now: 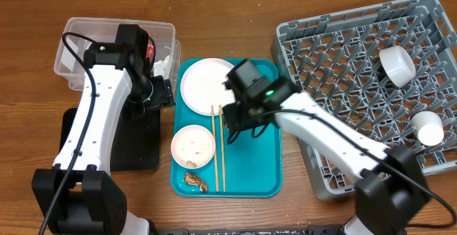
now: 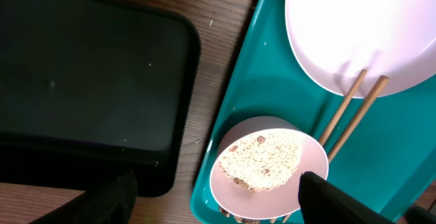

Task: Sort waste into correct bins and load items into the dishwasher
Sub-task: 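Reach the right gripper to the chopsticks on the teal tray, then grasp one chopstick and place it in the dish rack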

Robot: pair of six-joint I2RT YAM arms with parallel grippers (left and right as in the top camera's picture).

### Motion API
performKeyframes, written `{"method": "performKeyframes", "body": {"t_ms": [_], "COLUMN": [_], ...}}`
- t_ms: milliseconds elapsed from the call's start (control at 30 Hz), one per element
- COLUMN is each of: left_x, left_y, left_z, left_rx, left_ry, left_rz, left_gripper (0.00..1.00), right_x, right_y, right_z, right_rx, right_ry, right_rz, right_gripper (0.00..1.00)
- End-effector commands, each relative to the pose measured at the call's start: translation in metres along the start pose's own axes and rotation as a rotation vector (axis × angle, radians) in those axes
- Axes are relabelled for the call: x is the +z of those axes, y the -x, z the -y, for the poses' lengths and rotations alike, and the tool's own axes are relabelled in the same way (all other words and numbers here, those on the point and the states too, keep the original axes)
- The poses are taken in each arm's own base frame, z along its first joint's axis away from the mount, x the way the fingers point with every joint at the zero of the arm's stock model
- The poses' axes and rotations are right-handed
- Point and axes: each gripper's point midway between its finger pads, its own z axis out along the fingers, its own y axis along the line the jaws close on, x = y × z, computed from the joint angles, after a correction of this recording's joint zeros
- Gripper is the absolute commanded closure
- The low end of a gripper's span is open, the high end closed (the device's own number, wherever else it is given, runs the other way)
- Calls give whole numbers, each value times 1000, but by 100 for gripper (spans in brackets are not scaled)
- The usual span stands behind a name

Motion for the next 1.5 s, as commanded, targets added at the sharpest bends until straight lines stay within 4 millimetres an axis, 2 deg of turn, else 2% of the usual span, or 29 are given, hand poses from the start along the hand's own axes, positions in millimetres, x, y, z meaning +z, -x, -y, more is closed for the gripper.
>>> {"method": "performKeyframes", "body": {"t_ms": [0, 200, 500, 600, 633, 667, 800, 833, 967, 1100, 1300, 1400, 1433, 1467], "left_x": [-11, -11, -11, -11, -11, -11, -11, -11, -11, -11, -11, -11, -11, -11], "left_y": [2, 2, 3, 3, 3, 3, 3, 3, 3, 3, 3, 3, 3, 3], "left_z": [2, 2, 2, 2, 2, 2, 2, 2, 2, 2, 2, 2, 2, 2], "left_rx": [-17, -17, -17, -17, -17, -17, -17, -17, -17, -17, -17, -17, -17, -17], "left_ry": [-14, -14, -14, -14, -14, -14, -14, -14, -14, -14, -14, -15, -15, -15], "left_rz": [35, 35, 36, 36, 35, 35, 36, 36, 35, 35, 36, 37, 36, 37], "left_gripper": [22, 22, 22, 22, 22, 21, 22, 22, 22, 22, 22, 22, 22, 22], "right_x": [27, 58, 82, 88, 89, 88, 84, 79, 47, -14, -112, -148, -154, -161], "right_y": [-3, -2, -5, -10, -14, -15, -14, -13, 3, 32, 73, 82, 82, 78], "right_z": [11, 11, 13, 17, 20, 22, 23, 25, 35, 60, 100, 126, 133, 153], "right_rx": [12, 46, 72, 76, 79, 80, 85, 93, 124, 145, 119, 125, 125, 133], "right_ry": [-100, -107, -107, -119, -134, -143, -148, -153, -188, -277, -294, -305, -313, -337], "right_rz": [-6, -23, -48, -73, -88, -91, -100, -106, -74, 35, 218, 288, 297, 285], "right_gripper": [48, 48, 53, 62, 71, 77, 92, 96, 96, 96, 96, 96, 96, 96]}}
